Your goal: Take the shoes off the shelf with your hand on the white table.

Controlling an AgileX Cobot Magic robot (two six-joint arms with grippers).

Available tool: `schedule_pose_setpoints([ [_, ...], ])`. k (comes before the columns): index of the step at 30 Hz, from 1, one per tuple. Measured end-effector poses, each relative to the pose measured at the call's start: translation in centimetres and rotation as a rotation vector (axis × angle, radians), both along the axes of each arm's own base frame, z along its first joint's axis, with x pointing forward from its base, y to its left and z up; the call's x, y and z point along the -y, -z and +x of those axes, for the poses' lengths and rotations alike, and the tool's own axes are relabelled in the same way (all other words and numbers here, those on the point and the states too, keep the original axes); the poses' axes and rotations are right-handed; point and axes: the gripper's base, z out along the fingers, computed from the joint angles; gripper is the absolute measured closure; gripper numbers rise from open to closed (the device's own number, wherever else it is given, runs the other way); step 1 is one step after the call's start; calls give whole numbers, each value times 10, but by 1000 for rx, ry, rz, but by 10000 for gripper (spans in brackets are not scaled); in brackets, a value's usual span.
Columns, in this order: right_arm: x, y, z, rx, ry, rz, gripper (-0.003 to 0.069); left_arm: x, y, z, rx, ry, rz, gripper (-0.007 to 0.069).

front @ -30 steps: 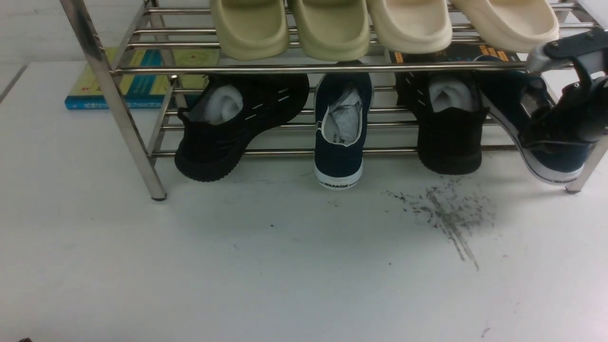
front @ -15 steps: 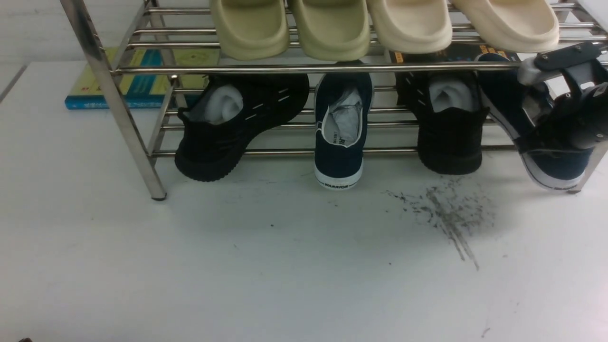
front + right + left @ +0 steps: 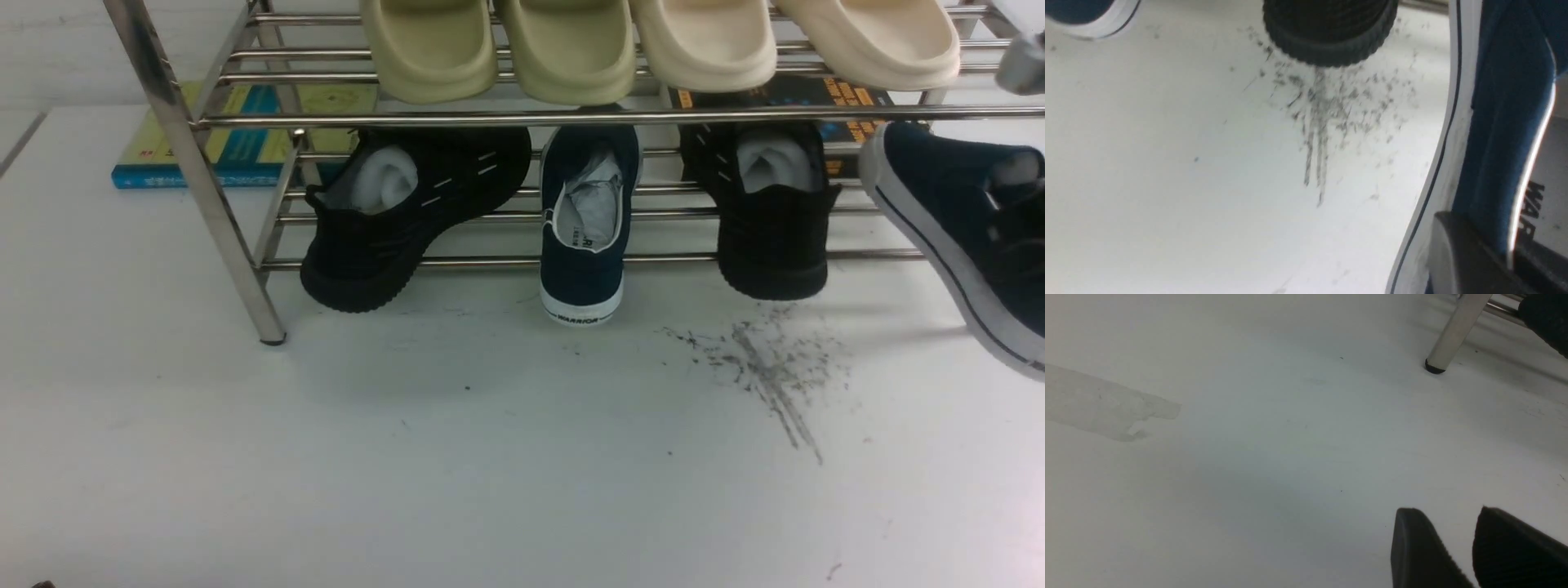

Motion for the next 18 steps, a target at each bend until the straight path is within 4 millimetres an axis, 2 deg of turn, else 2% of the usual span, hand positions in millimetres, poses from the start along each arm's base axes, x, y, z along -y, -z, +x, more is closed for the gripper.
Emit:
schedule_pose_setpoints([
  [5,-9,-25,-47,-76,-74,78,638,0,0,0,0,0,0,383],
  [9,-20,-35,-65,-49,-109,207,638,0,0,0,1,0,0,383],
  [12,-31,-30,-80,-52,-157,258,638,0,0,0,1,0,0,383],
  [15,-46,-15,-102,-117,-219,289,638,0,0,0,1,0,1,383],
  [18,-60,1,-115,-201,-244,284,638,0,0,0,1,0,1,383],
])
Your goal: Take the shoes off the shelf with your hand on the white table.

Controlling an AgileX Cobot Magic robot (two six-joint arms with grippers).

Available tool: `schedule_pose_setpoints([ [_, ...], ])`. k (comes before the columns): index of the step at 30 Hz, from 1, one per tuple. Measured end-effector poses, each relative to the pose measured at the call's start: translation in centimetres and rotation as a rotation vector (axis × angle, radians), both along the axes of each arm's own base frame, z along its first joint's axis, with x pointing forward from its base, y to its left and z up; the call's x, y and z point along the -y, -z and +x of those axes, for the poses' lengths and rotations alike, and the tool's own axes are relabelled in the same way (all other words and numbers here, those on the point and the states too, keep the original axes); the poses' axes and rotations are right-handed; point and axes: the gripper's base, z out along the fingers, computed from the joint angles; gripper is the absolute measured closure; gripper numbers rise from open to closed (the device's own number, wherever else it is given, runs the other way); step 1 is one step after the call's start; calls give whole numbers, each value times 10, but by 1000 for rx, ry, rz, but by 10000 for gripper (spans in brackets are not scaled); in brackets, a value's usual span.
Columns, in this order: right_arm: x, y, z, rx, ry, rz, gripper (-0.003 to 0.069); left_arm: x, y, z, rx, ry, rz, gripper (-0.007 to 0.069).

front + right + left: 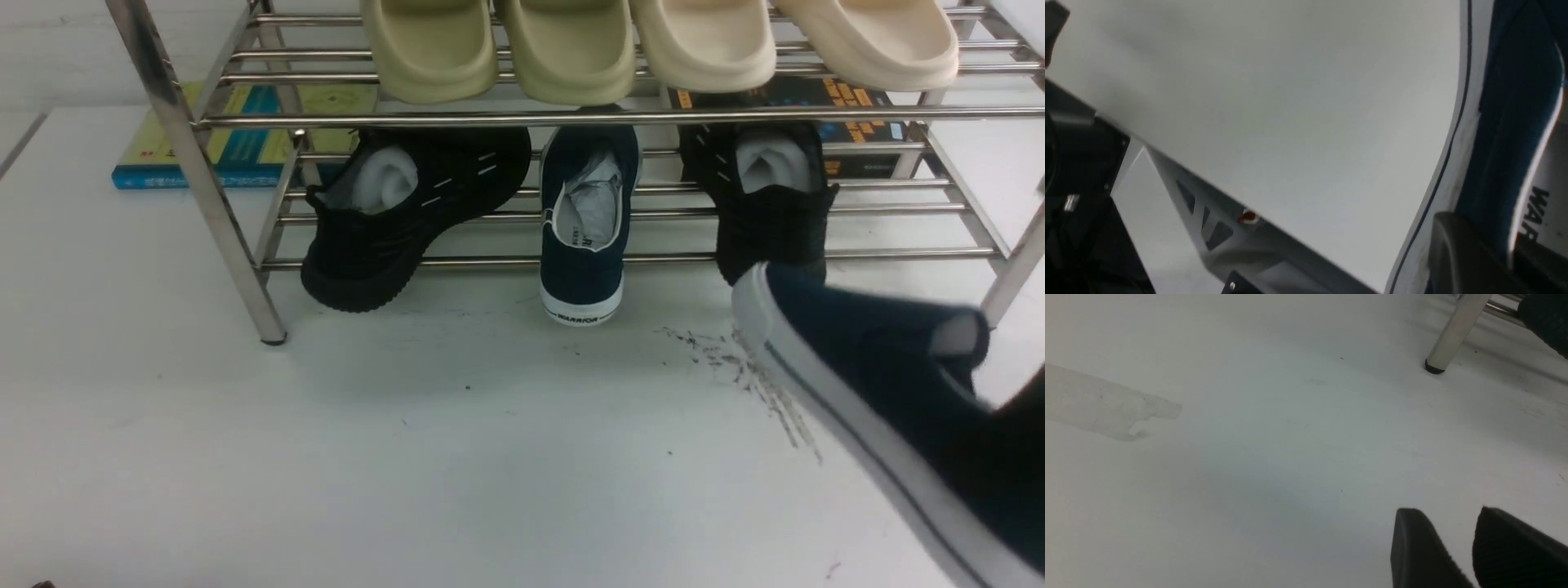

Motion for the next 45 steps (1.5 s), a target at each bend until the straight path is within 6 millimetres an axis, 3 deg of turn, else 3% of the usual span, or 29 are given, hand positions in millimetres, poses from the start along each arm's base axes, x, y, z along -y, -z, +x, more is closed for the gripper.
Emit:
schedule_pose_setpoints([
  [8,-44,33,1,-35,57,-149,638,0,0,0,0,0,0,383],
  [10,-63,47,7,-10,103,-229,638,0,0,0,0,0,0,383],
  [15,-87,76,22,16,202,-353,636,0,0,0,0,0,0,383],
  [24,-106,125,52,35,300,-486,634,0,0,0,0,0,0,383],
  [28,-111,138,54,9,299,-503,632,0,0,0,0,0,0,383],
  [34,-113,140,54,-12,305,-496,605,0,0,0,0,0,0,383],
  [36,-113,140,54,-12,305,-496,574,0,0,0,0,0,0,383],
  [43,-112,140,51,-37,275,-516,328,0,0,0,0,0,0,383],
  [44,-110,135,48,-38,241,-525,267,0,0,0,0,0,0,383],
  [45,-110,135,47,-38,237,-526,260,0,0,0,0,0,0,383],
])
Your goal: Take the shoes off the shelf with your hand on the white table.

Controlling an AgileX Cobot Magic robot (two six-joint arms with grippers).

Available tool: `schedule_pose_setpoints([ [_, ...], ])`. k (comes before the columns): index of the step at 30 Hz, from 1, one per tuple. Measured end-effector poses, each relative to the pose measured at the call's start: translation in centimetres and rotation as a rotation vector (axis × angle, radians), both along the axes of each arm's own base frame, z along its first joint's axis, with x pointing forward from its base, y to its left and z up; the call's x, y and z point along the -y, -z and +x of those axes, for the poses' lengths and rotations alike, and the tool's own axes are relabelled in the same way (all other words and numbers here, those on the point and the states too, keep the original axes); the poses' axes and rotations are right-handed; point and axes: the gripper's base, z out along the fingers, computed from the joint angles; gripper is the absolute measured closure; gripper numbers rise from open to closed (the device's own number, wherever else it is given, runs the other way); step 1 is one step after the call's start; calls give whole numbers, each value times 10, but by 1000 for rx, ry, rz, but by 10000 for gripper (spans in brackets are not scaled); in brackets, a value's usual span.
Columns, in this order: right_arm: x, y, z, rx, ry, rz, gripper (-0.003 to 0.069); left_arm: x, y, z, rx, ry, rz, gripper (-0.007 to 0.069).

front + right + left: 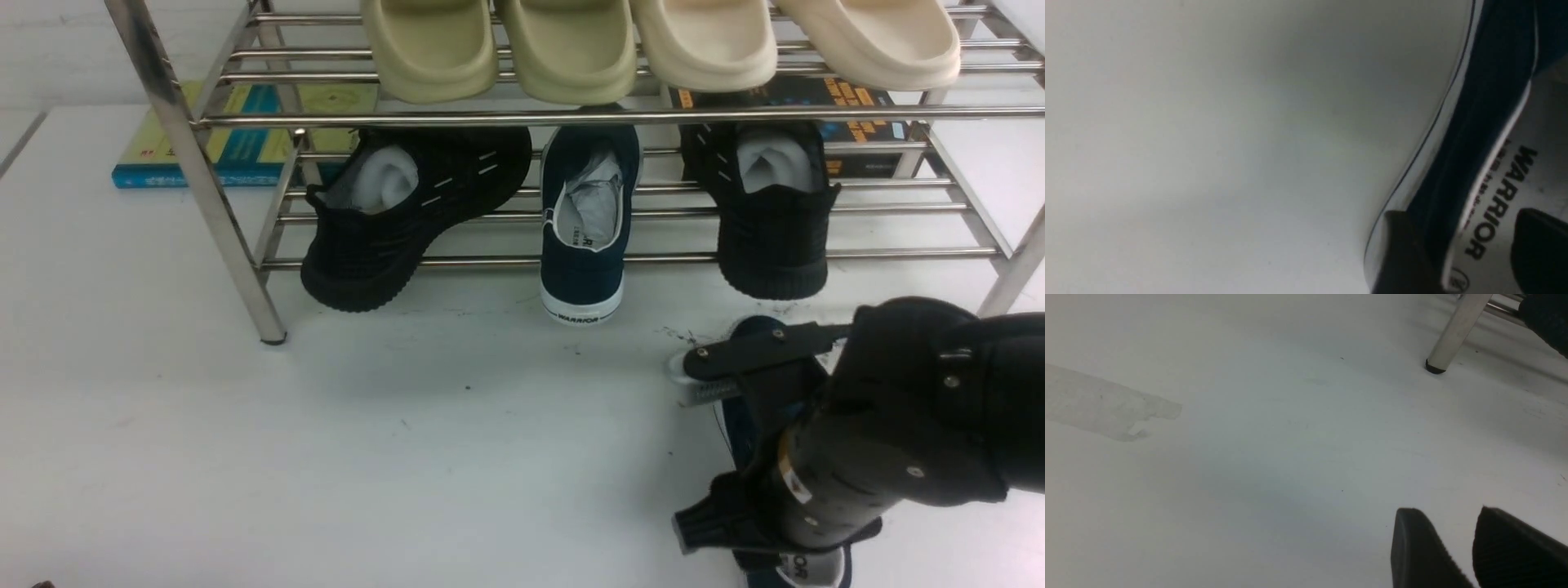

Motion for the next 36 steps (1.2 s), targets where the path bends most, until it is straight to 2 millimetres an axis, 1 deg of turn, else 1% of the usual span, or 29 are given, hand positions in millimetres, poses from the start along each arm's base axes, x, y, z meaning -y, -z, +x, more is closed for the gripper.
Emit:
schedule_pose_setpoints([
  [1,2,-7,-2,-4,-19,-2,230,0,0,0,0,0,0,383],
  [2,5,-19,-5,7,-46,2,208,0,0,0,0,0,0,383],
  [3,5,-19,-5,5,-45,0,205,0,0,0,0,0,0,383],
  [4,10,-40,-9,31,-72,12,188,0,0,0,0,0,0,383],
  [5,11,-42,-10,34,-74,13,186,0,0,0,0,0,0,383],
  [6,16,-62,-15,62,-90,29,183,0,0,0,0,0,0,383],
  [8,25,-83,-21,102,-108,45,185,0,0,0,0,0,0,383],
  [9,31,-96,-26,136,-115,63,190,0,0,0,0,0,0,383],
  [11,42,-113,-34,189,-121,84,202,0,0,0,0,0,0,383],
  [13,51,-124,-41,232,-122,99,218,0,0,0,0,0,0,383],
  [15,66,-141,-52,299,-120,130,252,0,0,0,0,0,0,383],
  [16,67,-142,-53,304,-119,132,252,0,0,0,0,0,0,383],
  [18,80,-156,-64,362,-115,168,305,0,0,0,0,0,0,383],
  [21,91,-166,-74,404,-110,206,371,0,0,0,0,0,0,383],
  [22,92,-166,-75,407,-110,207,377,0,0,0,0,0,0,383],
  [23,97,-171,-79,427,-108,226,425,0,0,0,0,0,1,383],
  [24,100,-172,-82,434,-107,233,450,0,0,0,1,0,2,383],
  [25,100,-173,-82,435,-106,233,450,0,0,0,1,0,2,383],
  [26,103,-175,-85,443,-105,241,491,0,0,0,2,-1,8,383],
  [27,103,-175,-85,444,-104,242,495,0,0,0,3,-1,10,383],
  [30,108,-176,-89,442,-98,240,552,-3,-1,1,18,-5,78,383],
  [32,111,-176,-91,436,-95,235,567,-4,-1,1,22,-8,116,383],
  [34,114,-176,-94,428,-90,226,574,-3,-1,1,29,-20,57,383],
  [36,116,-177,-95,426,-87,221,576,-1,-1,1,43,-38,-81,383],
])
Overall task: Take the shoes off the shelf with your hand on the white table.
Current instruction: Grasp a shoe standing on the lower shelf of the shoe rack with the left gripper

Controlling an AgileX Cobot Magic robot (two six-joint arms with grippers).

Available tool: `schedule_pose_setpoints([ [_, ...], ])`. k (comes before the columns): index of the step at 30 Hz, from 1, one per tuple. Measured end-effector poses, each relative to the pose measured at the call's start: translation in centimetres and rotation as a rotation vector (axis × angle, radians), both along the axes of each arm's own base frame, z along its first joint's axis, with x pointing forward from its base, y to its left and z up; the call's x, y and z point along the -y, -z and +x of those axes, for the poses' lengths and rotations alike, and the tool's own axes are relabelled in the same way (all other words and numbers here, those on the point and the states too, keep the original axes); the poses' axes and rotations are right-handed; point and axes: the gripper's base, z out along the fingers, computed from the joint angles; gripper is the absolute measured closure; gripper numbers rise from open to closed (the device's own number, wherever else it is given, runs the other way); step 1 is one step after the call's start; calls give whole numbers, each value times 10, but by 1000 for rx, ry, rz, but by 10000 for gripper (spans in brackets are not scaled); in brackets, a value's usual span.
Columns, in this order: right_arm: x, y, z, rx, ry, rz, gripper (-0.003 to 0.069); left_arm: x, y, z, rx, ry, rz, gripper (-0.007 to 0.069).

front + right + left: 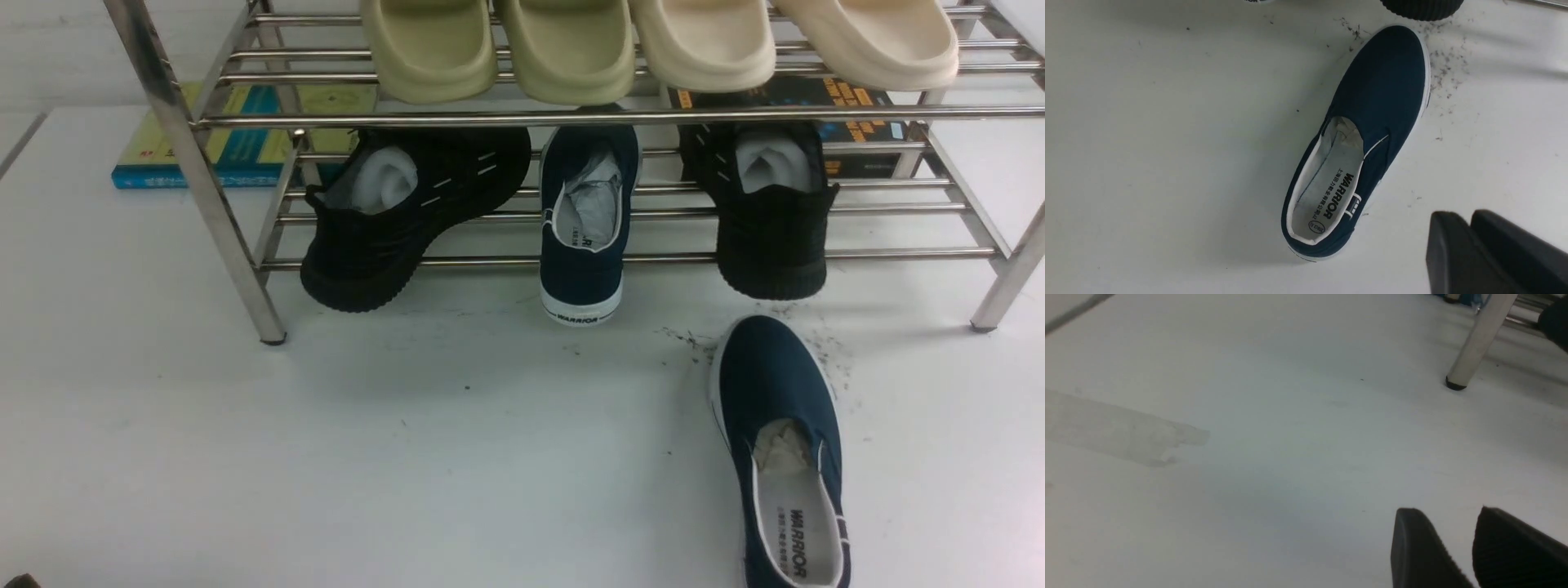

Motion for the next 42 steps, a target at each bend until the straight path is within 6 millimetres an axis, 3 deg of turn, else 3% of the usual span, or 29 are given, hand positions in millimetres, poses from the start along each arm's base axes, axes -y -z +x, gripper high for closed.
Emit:
schedule_pose_setpoints([
  [2,1,-1,-1,4,1,1,577,3,0,0,15,-18,-171,383],
  [5,5,-2,-2,23,9,-9,576,10,-1,1,34,-63,-573,383],
  [10,8,-3,-2,33,18,-24,573,14,-1,1,41,-87,-769,383],
  [16,8,-3,-2,37,19,-27,566,11,-6,3,128,-92,-793,383],
  [22,8,-3,-2,37,19,-27,558,10,-27,3,227,-59,-775,396],
  [27,8,-3,-2,37,19,-27,550,17,-99,-3,156,68,-495,540],
  [29,8,-3,-2,38,19,-26,549,19,-112,1,99,93,-429,574],
  [31,7,-4,-1,45,16,-19,547,21,-133,9,-24,151,-316,613],
  [34,7,-4,-1,49,14,-15,544,25,-156,45,-358,292,-157,624],
  [39,7,-4,-1,49,14,-15,539,28,-160,111,-668,500,-108,624],
  [42,7,-4,-1,49,14,-15,536,36,-152,135,-741,605,-140,624],
])
